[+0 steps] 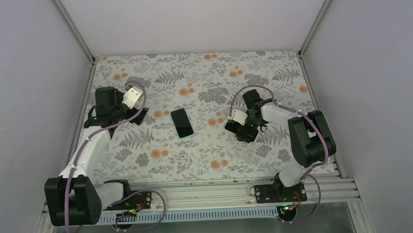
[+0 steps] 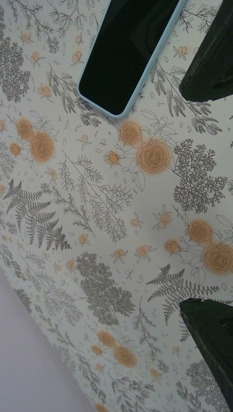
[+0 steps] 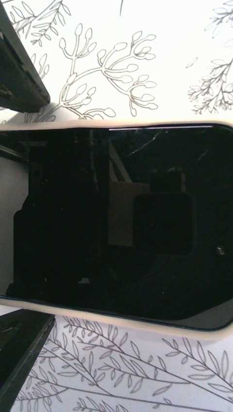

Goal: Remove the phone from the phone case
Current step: Pick up the phone at the center of the board.

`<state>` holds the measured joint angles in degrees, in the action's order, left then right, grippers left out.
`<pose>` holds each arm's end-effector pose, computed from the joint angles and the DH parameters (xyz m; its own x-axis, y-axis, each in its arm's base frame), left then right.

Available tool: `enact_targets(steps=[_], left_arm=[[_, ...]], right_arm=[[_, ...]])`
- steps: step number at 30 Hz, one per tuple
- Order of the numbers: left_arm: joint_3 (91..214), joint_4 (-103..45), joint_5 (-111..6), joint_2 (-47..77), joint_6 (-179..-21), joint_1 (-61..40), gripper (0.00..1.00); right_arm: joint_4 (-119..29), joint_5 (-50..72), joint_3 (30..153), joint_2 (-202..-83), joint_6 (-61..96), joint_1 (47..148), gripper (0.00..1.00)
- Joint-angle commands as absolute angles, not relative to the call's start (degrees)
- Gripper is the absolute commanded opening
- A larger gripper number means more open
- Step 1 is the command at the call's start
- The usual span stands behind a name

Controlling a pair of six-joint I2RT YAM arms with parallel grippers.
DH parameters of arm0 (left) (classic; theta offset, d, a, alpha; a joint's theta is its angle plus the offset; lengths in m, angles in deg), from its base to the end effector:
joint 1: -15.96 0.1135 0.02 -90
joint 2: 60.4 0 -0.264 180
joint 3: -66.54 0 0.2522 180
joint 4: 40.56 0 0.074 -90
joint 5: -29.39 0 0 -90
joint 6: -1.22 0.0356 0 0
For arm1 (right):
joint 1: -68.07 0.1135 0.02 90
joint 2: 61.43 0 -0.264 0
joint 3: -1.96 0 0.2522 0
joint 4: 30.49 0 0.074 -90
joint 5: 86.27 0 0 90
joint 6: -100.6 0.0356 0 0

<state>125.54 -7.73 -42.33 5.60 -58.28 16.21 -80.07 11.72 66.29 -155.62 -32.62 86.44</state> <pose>0.2458 -0.0101 0.2549 -0.4317 0.4800 -0.7637 0.5291 0.8205 0.2167 0.2623 0.0923 0.1438 -0.4496 -0.8639 -0.2271 -0.8839 0.4669 -0.0259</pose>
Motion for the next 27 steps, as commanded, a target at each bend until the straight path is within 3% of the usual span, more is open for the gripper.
enact_targets(steps=[1, 4, 10, 14, 22, 27], left_arm=[[127.06, -7.75, -41.83, 6.02, -57.61, 16.39, 1.00], [127.25, -7.82, -41.55, 6.78, -57.26, 16.40, 1.00], [131.33, -3.38, -38.53, 10.97, -56.02, 16.00, 1.00], [136.04, 2.67, -32.76, 13.59, -54.44, 15.26, 1.00], [153.47, 24.22, -7.87, 26.77, -49.33, 14.57, 1.00], [162.68, 29.12, -1.72, 34.42, -50.97, 12.24, 0.99]], right_arm=[[-78.27, 7.70, 64.93, -160.19, -33.26, 87.40, 1.00], [-78.66, 7.86, 64.88, -161.41, -33.16, 87.50, 0.94], [-76.97, 6.55, 63.49, -161.45, -32.54, 87.58, 0.63], [-74.58, 6.26, 63.20, -158.97, -31.80, 87.62, 0.54], [-69.03, 4.03, 65.43, -148.42, -28.41, 91.72, 0.50], [-66.35, -0.66, 69.98, -146.16, -26.37, 97.68, 0.49]])
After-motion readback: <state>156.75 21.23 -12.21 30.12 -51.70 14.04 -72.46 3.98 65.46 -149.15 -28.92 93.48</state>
